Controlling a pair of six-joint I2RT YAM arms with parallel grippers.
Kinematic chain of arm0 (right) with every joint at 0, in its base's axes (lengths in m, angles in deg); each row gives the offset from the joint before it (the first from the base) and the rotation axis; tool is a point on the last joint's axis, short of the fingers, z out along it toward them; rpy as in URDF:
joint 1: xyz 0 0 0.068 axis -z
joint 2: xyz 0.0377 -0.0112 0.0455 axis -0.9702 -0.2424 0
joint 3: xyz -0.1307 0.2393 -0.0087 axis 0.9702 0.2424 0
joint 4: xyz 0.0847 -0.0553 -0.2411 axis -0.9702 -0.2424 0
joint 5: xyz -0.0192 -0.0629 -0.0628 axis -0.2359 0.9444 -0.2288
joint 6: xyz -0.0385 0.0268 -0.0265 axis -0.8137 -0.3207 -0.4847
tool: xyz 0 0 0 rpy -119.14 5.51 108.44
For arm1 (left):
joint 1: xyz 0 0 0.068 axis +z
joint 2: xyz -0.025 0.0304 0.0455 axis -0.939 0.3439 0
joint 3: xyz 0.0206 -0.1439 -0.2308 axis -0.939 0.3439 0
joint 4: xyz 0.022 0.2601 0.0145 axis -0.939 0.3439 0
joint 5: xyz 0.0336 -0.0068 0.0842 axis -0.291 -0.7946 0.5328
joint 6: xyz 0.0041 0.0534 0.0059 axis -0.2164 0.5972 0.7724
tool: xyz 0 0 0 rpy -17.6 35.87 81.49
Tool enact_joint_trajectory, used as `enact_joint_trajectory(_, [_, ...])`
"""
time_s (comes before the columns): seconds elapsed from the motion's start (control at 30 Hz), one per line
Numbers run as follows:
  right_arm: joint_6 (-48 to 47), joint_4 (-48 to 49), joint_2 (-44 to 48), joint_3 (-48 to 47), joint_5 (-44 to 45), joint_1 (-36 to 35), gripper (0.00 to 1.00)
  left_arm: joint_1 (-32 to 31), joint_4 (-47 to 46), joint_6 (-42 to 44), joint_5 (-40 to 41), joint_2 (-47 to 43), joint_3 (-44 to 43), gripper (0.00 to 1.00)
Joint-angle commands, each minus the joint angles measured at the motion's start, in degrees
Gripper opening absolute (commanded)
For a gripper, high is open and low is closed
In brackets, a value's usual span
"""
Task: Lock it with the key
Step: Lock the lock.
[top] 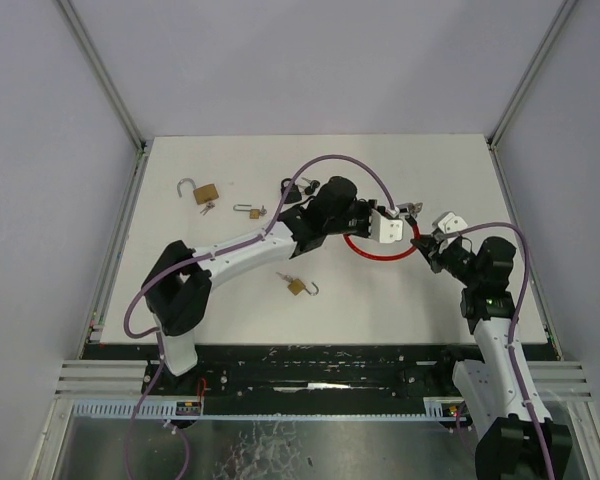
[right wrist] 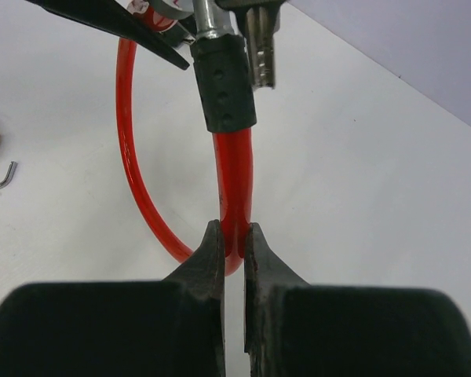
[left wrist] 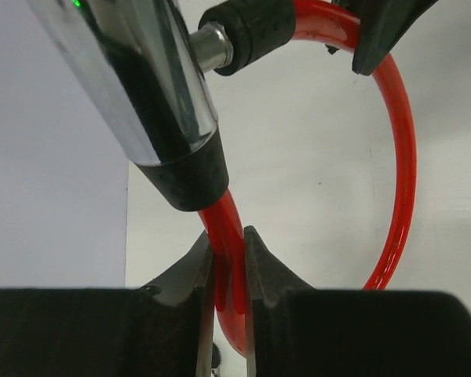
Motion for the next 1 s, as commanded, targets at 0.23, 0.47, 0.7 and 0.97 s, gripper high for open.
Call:
enact_joint_trajectory(0.23, [1.15,10.18,6.27,-2.80,-6.22,-0.92,0.00,-3.56,5.89,1.55,3.16,1.98,1.50,0.00])
enact_joint_trajectory(0.47, [-1.04,0.56,7.49,-7.47,-8.72,-0.90,0.00,-3.62,6.04,1.49,4.25,2.35,1.10,0.00])
enact_joint_trajectory(0.7, [1.78,-4.24,6.71,-11.96,-1.44,-0.90,0.00,-3.82,0.97,2.09,6.29,0.64,4.34,0.00])
enact_joint_trajectory(0.97, [-0.13,-14.96,1.13,-17.84,-0.49,-0.88,0.00,-5.41,-4.24,6.39,8.57,-1.21,9.23,0.00])
